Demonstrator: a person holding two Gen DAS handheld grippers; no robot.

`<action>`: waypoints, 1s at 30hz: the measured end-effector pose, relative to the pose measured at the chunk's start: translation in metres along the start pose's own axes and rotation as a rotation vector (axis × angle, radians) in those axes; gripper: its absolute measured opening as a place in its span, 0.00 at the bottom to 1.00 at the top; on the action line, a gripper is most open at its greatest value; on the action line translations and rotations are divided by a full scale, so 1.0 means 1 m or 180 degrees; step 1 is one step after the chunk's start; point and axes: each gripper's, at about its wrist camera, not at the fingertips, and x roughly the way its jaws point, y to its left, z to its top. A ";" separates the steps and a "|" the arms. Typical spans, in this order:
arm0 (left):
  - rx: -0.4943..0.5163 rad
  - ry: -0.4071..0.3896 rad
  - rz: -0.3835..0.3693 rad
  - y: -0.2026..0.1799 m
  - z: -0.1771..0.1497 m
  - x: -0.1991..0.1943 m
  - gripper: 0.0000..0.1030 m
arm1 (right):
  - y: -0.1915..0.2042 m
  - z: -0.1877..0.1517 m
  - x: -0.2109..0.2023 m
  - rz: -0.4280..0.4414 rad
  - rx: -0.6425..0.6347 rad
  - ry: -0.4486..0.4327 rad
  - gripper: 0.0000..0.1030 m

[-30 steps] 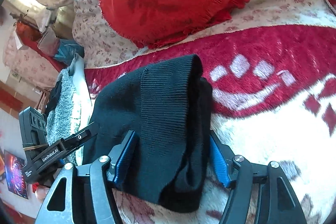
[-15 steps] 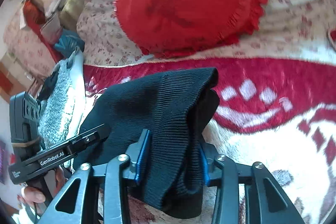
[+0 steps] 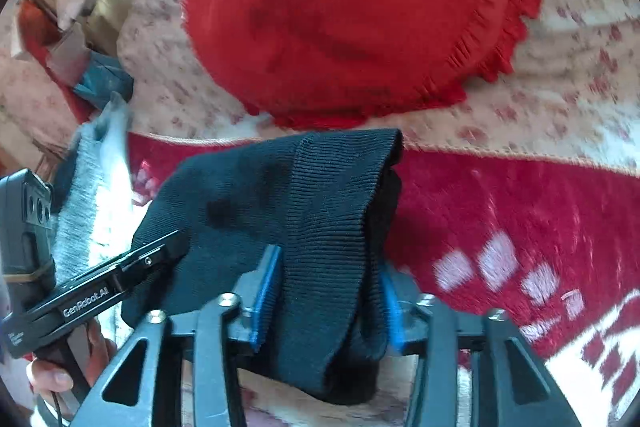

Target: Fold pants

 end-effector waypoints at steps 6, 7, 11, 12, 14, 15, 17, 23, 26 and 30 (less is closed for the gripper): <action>0.0016 -0.0079 0.0210 0.000 0.000 -0.023 0.43 | 0.014 -0.003 -0.047 -0.0377 -0.0317 -0.0304 0.41; 0.0037 -0.0091 0.0267 -0.001 -0.001 -0.027 0.43 | 0.021 -0.002 -0.056 -0.0335 -0.0394 -0.0349 0.39; 0.0069 -0.0106 0.0305 -0.004 -0.012 -0.032 0.43 | 0.050 -0.006 -0.061 -0.0141 -0.0778 -0.0284 0.34; 0.0111 -0.0092 0.0351 -0.006 -0.016 -0.028 0.43 | 0.057 -0.011 -0.054 -0.0172 -0.0864 -0.0211 0.32; 0.0161 -0.0082 0.0395 -0.009 -0.021 -0.021 0.44 | 0.060 -0.021 -0.037 -0.0292 -0.0975 -0.0051 0.31; 0.0163 -0.0098 0.0399 -0.010 -0.022 -0.019 0.46 | 0.056 -0.027 -0.028 -0.0368 -0.0985 0.0023 0.31; 0.0189 -0.0147 0.0452 -0.013 -0.024 -0.018 0.48 | 0.051 -0.036 -0.021 -0.0418 -0.0994 0.0038 0.31; 0.0252 -0.0173 0.0544 -0.018 -0.024 -0.021 0.48 | 0.054 -0.023 -0.035 -0.0353 -0.0857 -0.0039 0.31; 0.0268 -0.0179 0.0566 -0.019 -0.024 -0.021 0.48 | 0.061 -0.010 -0.031 -0.0520 -0.0874 -0.0121 0.31; 0.0271 -0.0174 0.0572 -0.019 -0.024 -0.021 0.49 | 0.062 0.004 -0.017 -0.0622 -0.0792 -0.0176 0.31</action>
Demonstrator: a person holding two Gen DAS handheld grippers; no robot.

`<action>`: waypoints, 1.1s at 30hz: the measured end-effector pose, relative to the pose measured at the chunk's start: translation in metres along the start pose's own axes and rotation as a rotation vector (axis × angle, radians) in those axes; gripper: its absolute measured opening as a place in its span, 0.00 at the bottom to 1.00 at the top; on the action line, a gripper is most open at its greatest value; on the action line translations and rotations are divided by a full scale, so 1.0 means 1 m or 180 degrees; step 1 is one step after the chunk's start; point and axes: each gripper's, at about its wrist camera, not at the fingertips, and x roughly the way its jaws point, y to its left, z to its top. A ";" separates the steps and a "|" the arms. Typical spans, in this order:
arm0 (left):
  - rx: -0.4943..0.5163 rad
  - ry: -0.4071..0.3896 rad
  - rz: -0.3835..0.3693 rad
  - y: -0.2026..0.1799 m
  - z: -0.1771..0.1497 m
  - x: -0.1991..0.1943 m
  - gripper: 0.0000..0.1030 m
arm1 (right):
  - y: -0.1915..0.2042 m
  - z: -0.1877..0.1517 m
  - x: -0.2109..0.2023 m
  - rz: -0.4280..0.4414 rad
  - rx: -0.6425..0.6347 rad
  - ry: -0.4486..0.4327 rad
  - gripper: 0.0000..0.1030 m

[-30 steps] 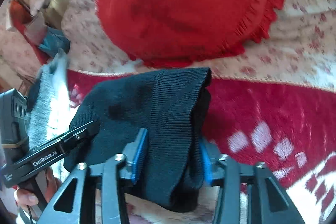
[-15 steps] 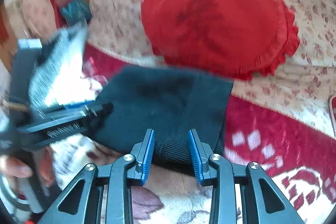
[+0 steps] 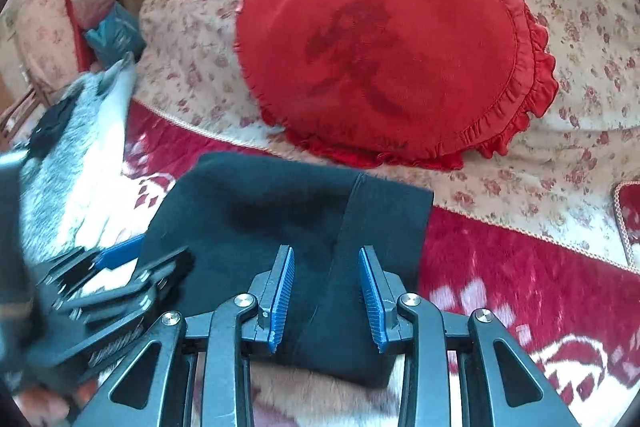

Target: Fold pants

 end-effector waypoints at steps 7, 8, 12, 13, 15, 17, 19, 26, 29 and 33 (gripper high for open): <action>0.0041 -0.0090 0.0094 0.001 -0.001 -0.010 0.52 | -0.004 0.002 0.010 -0.0007 0.0037 0.0138 0.31; 0.0050 -0.0104 0.0113 0.001 -0.002 -0.012 0.52 | -0.004 0.001 0.005 0.0013 0.0050 0.0120 0.31; 0.0035 -0.0146 0.0152 0.001 -0.006 -0.024 0.52 | 0.000 -0.009 -0.016 -0.0015 0.0037 0.0005 0.31; 0.0033 -0.0147 0.0149 0.000 -0.008 -0.027 0.52 | 0.001 -0.012 -0.020 -0.0019 0.0046 -0.0020 0.31; 0.0043 -0.0169 0.0174 -0.001 -0.012 -0.034 0.52 | 0.003 -0.017 -0.029 -0.0015 0.0072 -0.0083 0.32; 0.0048 -0.0206 0.0196 -0.002 -0.015 -0.041 0.52 | 0.005 -0.020 -0.035 -0.0006 0.0086 -0.0110 0.32; 0.0040 -0.0233 0.0192 -0.002 -0.018 -0.048 0.52 | 0.007 -0.023 -0.039 0.0005 0.0093 -0.0123 0.32; 0.0027 -0.0328 0.0245 -0.002 -0.029 -0.070 0.52 | 0.015 -0.029 -0.059 0.0032 0.0090 -0.0216 0.33; 0.0007 -0.0373 0.0258 -0.001 -0.032 -0.078 0.52 | 0.019 -0.030 -0.066 0.0050 0.0066 -0.0229 0.33; 0.0028 -0.0429 0.0257 -0.003 -0.036 -0.087 0.52 | 0.021 -0.032 -0.074 0.0051 0.0048 -0.0255 0.34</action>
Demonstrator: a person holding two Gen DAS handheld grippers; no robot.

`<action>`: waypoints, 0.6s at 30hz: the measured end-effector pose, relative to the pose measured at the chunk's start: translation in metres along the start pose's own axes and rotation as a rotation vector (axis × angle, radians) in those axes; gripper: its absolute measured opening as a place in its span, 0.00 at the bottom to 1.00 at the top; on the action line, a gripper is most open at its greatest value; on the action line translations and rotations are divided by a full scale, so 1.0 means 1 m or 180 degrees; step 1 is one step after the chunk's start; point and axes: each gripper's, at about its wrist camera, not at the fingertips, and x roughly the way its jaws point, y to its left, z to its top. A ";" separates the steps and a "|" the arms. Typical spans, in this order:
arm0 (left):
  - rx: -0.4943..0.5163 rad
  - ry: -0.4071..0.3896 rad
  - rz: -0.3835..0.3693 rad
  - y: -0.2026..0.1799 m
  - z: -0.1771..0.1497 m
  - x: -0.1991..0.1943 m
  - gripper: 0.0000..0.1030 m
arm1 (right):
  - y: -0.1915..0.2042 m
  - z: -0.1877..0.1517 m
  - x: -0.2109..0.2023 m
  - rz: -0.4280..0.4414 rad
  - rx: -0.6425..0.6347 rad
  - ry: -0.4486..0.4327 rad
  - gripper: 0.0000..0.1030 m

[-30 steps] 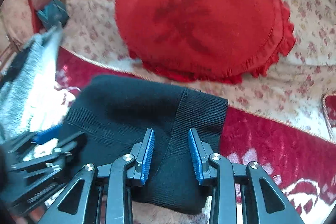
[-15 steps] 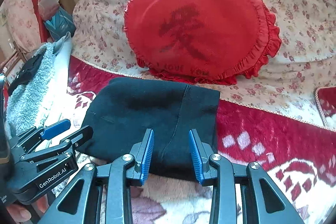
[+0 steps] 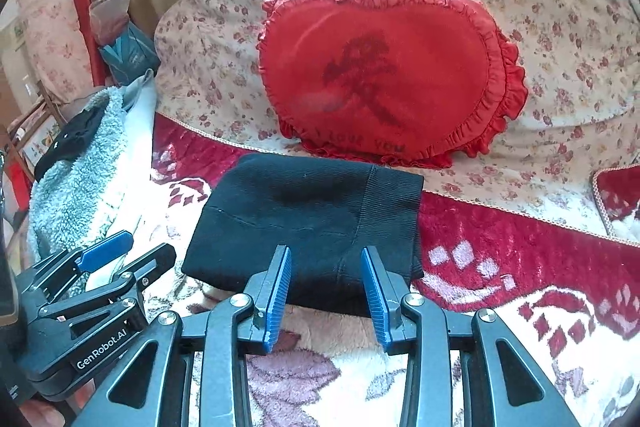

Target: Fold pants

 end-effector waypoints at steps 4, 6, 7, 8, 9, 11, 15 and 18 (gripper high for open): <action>-0.0010 -0.0027 -0.0005 0.001 -0.001 -0.005 0.52 | 0.002 -0.002 -0.005 0.0007 -0.0012 -0.0017 0.34; -0.0018 -0.0024 -0.0008 0.002 -0.002 -0.006 0.52 | 0.003 -0.003 -0.006 0.0008 -0.0013 -0.0021 0.34; -0.0017 -0.0025 -0.0006 0.002 -0.002 -0.006 0.52 | 0.005 -0.003 -0.006 0.0005 -0.0016 -0.0021 0.34; -0.0013 -0.0030 -0.0003 0.002 -0.002 -0.006 0.52 | 0.006 -0.004 -0.006 0.0006 -0.0023 -0.0015 0.34; -0.0012 -0.0032 0.0002 0.002 -0.002 -0.007 0.52 | 0.006 -0.004 -0.006 0.0008 -0.0029 -0.0011 0.34; -0.0011 -0.0036 0.0009 0.003 -0.003 -0.008 0.52 | 0.007 -0.005 -0.006 0.0011 -0.0030 -0.0005 0.35; -0.0021 -0.0033 0.0009 0.003 -0.004 -0.009 0.52 | 0.008 -0.007 -0.007 0.0014 -0.0031 0.0010 0.35; -0.0017 -0.0031 0.0006 0.003 -0.004 -0.008 0.52 | 0.007 -0.006 -0.007 0.0016 -0.0030 0.0010 0.35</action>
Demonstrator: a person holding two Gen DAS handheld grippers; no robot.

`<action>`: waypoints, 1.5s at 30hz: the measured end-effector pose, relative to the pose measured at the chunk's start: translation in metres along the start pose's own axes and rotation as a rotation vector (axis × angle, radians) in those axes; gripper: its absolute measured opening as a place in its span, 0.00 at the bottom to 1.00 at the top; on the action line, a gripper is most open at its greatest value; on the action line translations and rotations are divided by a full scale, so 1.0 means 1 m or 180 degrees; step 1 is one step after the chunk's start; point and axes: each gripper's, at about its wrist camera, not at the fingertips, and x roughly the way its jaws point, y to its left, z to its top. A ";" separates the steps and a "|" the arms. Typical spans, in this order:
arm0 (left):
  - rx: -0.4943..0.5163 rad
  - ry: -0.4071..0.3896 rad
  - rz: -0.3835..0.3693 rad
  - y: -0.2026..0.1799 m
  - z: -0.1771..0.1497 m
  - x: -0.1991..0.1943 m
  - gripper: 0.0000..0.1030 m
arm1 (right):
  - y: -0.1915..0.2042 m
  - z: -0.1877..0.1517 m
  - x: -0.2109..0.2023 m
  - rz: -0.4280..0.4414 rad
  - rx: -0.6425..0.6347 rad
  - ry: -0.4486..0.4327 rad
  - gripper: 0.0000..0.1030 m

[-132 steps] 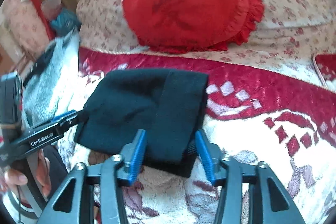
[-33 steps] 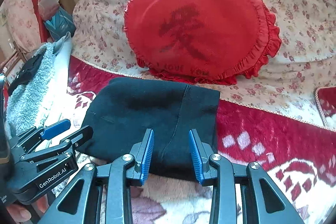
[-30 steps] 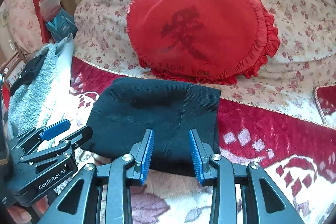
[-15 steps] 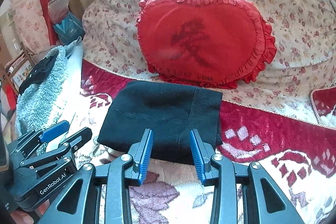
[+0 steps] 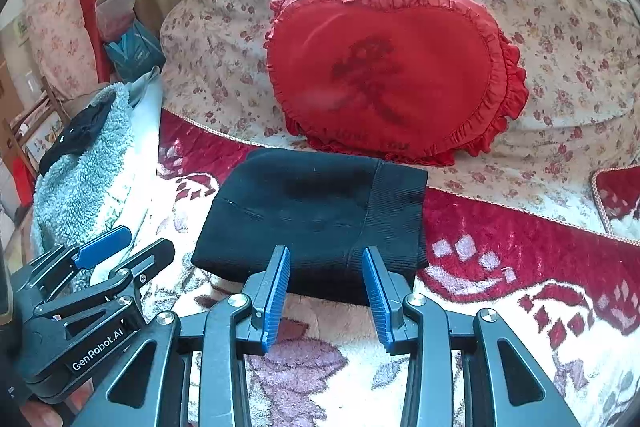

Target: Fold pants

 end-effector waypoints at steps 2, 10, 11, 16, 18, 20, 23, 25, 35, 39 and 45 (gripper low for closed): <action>0.0002 0.0001 -0.0002 0.000 -0.001 0.000 0.52 | 0.000 0.000 0.000 0.0003 0.0008 -0.0001 0.35; 0.0002 0.0028 -0.0004 -0.001 -0.002 0.003 0.52 | 0.001 -0.002 0.003 0.0009 0.0026 0.0033 0.36; -0.0002 0.0031 -0.0008 -0.001 -0.002 0.003 0.52 | 0.001 -0.002 0.003 0.0009 0.0021 0.0037 0.36; -0.0015 0.0041 -0.0018 0.000 -0.002 0.005 0.52 | 0.003 -0.003 0.007 0.0008 0.0024 0.0068 0.36; -0.0016 0.0046 -0.0022 0.000 -0.002 0.005 0.52 | 0.003 -0.004 0.009 0.0012 0.0021 0.0087 0.36; -0.0016 0.0055 -0.0029 0.000 -0.002 0.006 0.52 | 0.003 -0.004 0.011 0.0014 0.0019 0.0101 0.36; -0.0014 0.0067 -0.0036 0.000 -0.002 0.007 0.52 | 0.003 -0.004 0.011 0.0017 0.0017 0.0098 0.36; -0.0018 0.0073 -0.0041 0.000 -0.002 0.008 0.52 | 0.003 -0.004 0.011 0.0015 0.0022 0.0097 0.36; -0.0020 0.0073 -0.0039 0.000 -0.001 0.008 0.52 | 0.005 -0.004 0.013 0.0017 -0.0001 0.0136 0.37; -0.0021 0.0051 -0.0026 0.000 -0.002 0.007 0.52 | 0.006 -0.005 0.013 0.0014 0.0000 0.0131 0.37; -0.0037 -0.0112 -0.0014 0.001 -0.003 0.002 0.52 | 0.004 -0.005 0.012 0.0018 0.0015 0.0126 0.37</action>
